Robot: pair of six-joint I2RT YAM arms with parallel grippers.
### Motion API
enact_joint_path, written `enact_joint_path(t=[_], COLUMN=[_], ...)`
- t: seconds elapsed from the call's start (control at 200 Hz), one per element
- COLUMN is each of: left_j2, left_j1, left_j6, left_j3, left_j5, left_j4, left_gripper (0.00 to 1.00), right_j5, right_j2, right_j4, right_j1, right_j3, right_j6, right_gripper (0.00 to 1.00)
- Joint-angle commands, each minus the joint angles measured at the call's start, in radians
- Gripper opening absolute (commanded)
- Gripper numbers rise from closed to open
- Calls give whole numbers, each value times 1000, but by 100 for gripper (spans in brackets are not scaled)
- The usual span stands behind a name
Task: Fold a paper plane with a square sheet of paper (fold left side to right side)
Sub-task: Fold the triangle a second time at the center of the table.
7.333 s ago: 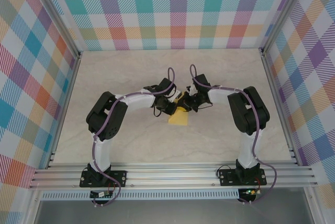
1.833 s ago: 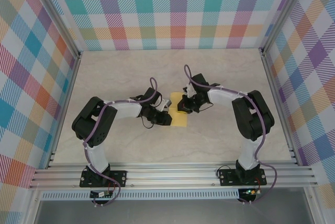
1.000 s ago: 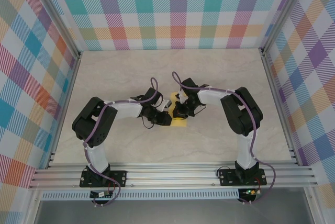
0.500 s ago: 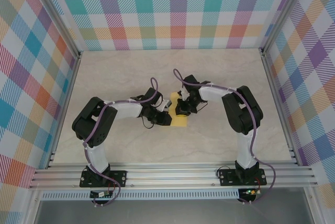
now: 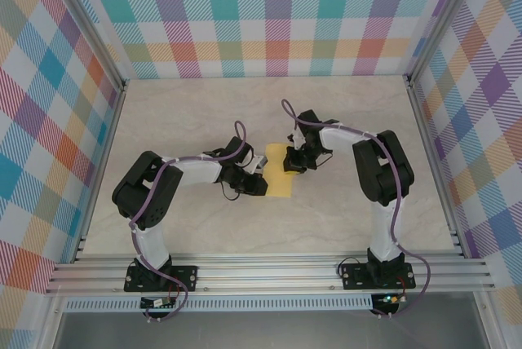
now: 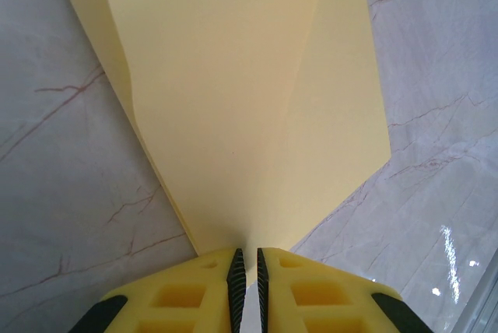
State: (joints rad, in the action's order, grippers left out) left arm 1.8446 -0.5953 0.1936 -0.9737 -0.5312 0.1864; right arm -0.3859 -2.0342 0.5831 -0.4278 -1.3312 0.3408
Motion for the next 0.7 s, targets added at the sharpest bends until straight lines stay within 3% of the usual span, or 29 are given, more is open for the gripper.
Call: enact_joint_path(t=[0.0, 0.28, 0.47, 0.695], left_j2=[41, 15, -26, -120], left_j1=[-6, -6, -6, 8], left_j6=[-16, -17, -14, -34], left_j3=[50, 67, 88, 103], left_j5=[98, 86, 72, 47], left_j4=[100, 100, 100, 117], left_gripper=[16, 18, 27, 32], right_j5=[96, 86, 68, 14], right_j2=[-24, -36, -41, -17], right_j4=[35, 39, 28, -1], right_j1=[46, 57, 56, 60], right_j3=[-16, -26, -19, -17], right_j6=[-41, -49, -46, -41], right_gripper=[6, 6, 6, 8])
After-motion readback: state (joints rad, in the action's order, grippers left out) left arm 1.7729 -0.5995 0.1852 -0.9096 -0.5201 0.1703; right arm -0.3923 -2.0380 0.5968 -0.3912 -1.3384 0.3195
